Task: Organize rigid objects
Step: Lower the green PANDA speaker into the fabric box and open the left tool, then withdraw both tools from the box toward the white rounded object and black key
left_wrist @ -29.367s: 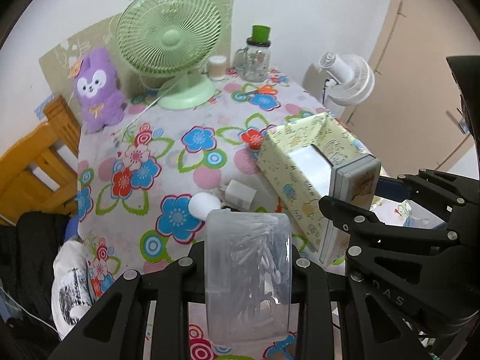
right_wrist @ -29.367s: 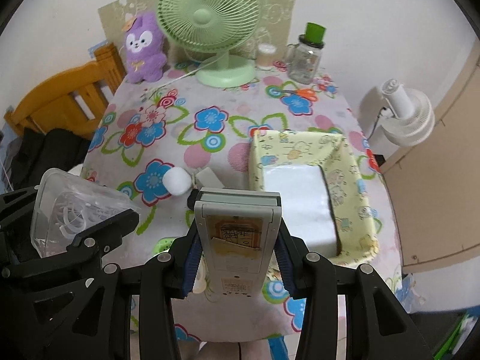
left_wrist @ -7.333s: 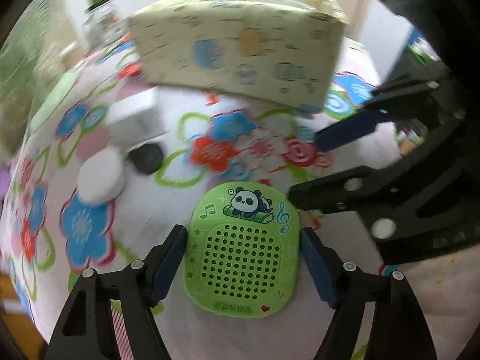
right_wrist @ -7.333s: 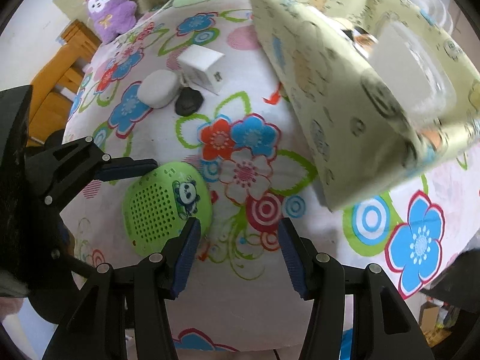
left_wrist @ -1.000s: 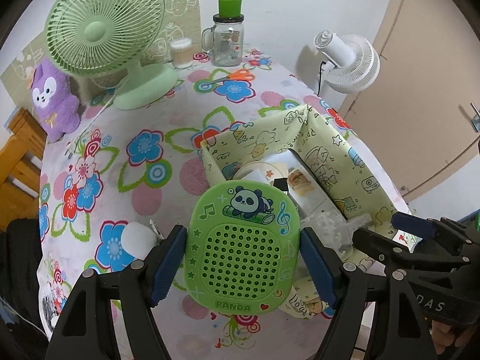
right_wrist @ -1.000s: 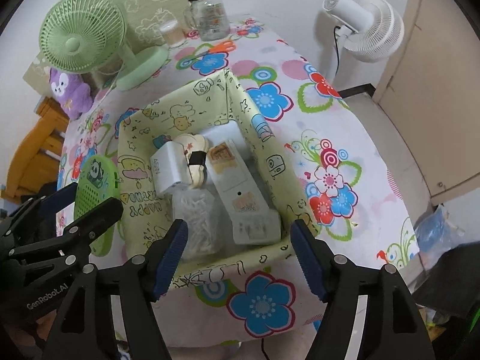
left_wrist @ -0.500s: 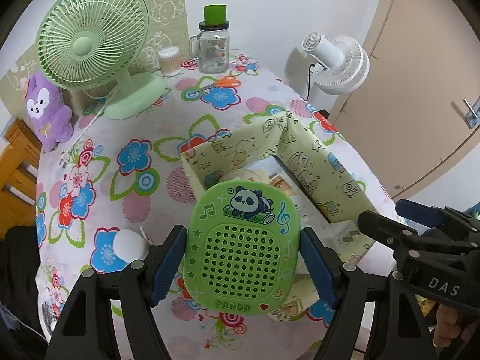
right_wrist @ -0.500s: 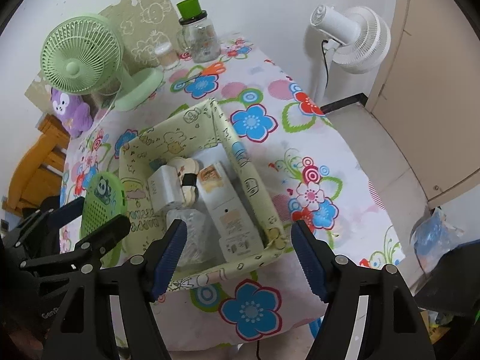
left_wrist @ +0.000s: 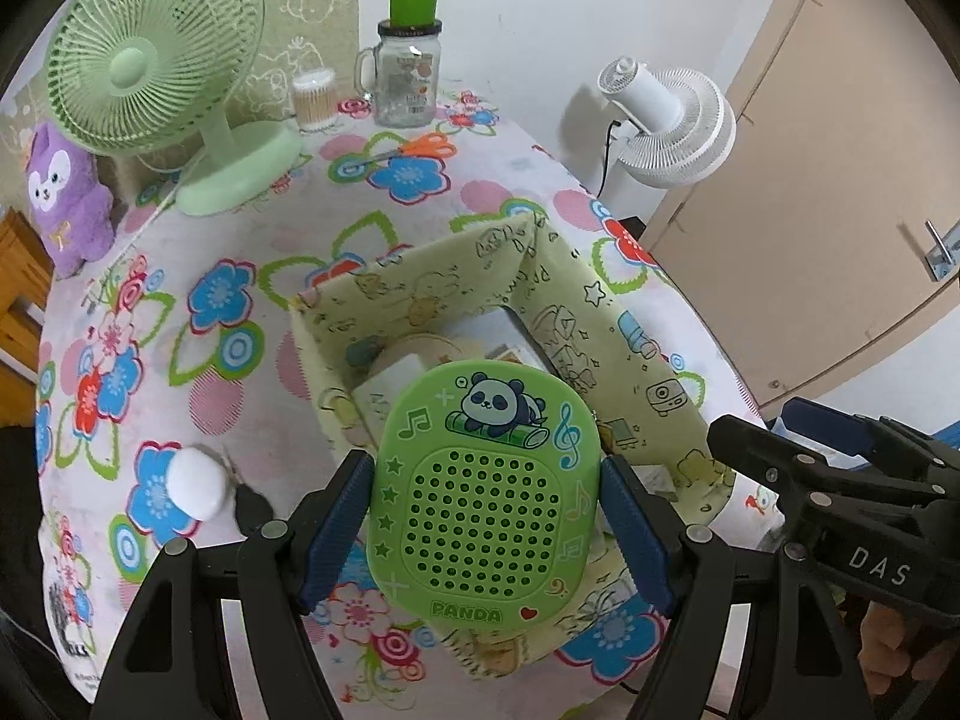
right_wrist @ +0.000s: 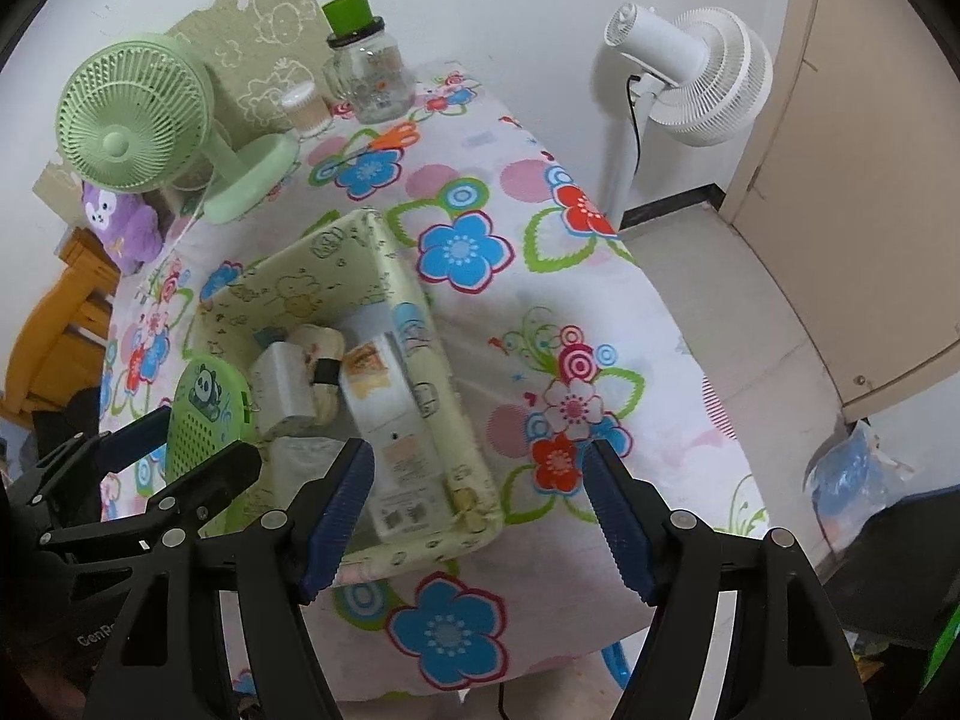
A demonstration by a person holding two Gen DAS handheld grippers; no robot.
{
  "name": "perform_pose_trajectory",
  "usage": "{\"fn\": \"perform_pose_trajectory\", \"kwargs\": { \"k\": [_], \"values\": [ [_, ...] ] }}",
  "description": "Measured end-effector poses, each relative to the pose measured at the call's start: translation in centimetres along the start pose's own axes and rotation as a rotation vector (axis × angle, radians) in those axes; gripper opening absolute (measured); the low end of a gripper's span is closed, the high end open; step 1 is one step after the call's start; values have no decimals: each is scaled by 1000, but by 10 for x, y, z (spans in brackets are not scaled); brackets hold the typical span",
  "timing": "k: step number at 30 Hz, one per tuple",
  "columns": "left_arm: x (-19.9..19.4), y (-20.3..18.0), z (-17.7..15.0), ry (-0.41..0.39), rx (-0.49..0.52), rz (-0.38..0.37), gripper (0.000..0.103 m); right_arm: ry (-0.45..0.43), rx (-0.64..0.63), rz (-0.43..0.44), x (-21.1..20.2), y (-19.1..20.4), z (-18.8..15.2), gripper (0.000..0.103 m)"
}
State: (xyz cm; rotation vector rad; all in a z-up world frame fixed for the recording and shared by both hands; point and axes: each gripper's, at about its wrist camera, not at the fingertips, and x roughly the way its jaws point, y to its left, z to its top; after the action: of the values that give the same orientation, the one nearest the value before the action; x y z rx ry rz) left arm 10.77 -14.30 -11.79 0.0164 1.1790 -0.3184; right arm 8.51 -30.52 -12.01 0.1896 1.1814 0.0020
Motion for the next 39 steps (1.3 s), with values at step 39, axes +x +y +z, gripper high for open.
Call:
{"fn": "perform_pose_trajectory", "kwargs": {
  "k": [39],
  "values": [
    [-58, 53, -36, -69, -96, 90, 97, -73, -204, 99, -23, 79, 7, 85]
  ]
}}
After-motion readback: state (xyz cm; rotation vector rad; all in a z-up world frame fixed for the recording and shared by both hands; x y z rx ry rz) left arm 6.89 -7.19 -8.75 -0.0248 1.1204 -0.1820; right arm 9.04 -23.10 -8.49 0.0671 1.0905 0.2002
